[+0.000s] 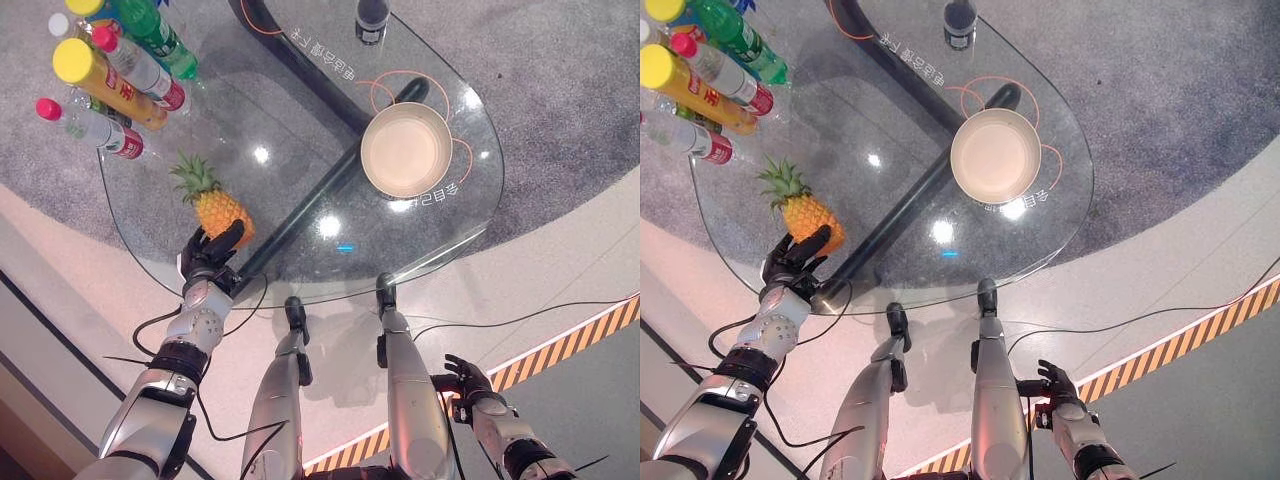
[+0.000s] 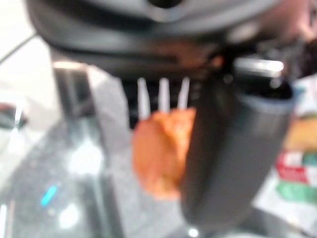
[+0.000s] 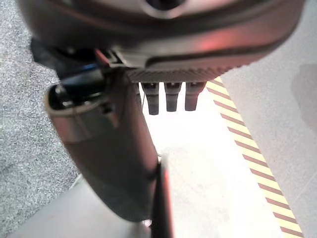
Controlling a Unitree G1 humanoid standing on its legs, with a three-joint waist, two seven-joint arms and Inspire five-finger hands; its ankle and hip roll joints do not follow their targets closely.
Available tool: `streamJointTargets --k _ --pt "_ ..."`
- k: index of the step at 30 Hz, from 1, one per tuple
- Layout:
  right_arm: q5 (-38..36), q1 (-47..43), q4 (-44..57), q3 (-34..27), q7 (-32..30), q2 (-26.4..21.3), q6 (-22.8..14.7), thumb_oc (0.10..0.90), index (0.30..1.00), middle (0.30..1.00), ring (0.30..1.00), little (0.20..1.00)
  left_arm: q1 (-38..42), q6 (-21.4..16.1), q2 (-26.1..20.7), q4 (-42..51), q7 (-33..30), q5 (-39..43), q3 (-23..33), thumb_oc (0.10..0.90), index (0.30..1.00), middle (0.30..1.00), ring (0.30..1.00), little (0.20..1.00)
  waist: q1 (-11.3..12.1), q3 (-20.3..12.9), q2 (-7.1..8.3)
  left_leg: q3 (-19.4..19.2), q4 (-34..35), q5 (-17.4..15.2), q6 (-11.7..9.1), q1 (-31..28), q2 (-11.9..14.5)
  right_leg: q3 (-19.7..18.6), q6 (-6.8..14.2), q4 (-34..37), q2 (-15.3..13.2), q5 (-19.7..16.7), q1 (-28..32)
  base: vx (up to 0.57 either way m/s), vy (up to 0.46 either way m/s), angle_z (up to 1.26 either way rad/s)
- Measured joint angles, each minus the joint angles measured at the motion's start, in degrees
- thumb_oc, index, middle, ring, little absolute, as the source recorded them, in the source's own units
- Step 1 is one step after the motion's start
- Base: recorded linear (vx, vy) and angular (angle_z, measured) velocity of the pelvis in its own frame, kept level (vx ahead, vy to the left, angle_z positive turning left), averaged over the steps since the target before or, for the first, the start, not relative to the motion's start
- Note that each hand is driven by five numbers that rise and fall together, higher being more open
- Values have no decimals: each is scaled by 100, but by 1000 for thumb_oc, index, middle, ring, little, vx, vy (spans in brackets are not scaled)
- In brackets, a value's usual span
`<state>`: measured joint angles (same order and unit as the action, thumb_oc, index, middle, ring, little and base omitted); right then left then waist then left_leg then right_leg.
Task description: Pick up the fruit to the plate
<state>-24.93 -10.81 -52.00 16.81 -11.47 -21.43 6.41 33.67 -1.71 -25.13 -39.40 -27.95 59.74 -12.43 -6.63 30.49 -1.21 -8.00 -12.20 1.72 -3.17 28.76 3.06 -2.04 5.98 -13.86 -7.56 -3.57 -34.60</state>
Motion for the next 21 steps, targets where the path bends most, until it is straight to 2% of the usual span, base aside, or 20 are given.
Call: streamJointTargets --k 3,7,11,15,16,17,21 --pt "-140 0 -10 -24 -101 28 -42 800 900 900 900 900 -9 82 13 -1 28 5 -25 100 300 300 300 200 -10 1 14 -2 2 0 0 -83 1 0 0 3 1 -2 80 0 0 0" --pt "-645 0 0 -197 -661 109 -301 800 900 900 900 900 -35 79 49 22 9 -79 -24 100 300 300 300 200 -45 1 32 -13 12 1 0 -194 8 0 5 119 5 -30 233 0 0 0" --pt "-674 6 249 -516 -1433 115 -530 800 900 900 900 900 -231 12 52 236 -103 -549 -9 100 300 300 300 200 -153 1 32 -28 16 11 11 -198 9 -7 2 189 8 -89 259 1 -3 -1" --pt "-679 35 600 -912 -2366 124 -900 800 900 900 900 900 -577 10 104 691 -178 -1020 -12 100 300 300 300 200 -153 4 28 -52 73 9 10 -380 17 -19 -1 230 20 -95 415 4 -7 -2" --pt "-679 35 600 -912 -2366 124 -900 800 900 900 900 900 -577 10 104 691 -178 -1020 -12 100 300 300 300 200 -153 4 28 -52 73 9 10 -380 17 -19 -1 230 20 -95 415 0 0 0" --pt "-677 29 673 -1010 -2610 89 -1082 800 900 900 900 900 -669 6 109 843 -183 -1123 -12 100 300 300 300 200 -129 4 27 -65 115 11 8 -462 16 -24 9 252 19 -81 486 0 0 0" --pt "-660 92 1285 -1111 -3114 94 -1266 800 900 900 900 900 -952 7 108 1268 -272 -1292 12 100 300 300 300 200 -131 9 1 -74 133 10 12 -589 14 -26 -2 314 19 -96 629 0 0 0"
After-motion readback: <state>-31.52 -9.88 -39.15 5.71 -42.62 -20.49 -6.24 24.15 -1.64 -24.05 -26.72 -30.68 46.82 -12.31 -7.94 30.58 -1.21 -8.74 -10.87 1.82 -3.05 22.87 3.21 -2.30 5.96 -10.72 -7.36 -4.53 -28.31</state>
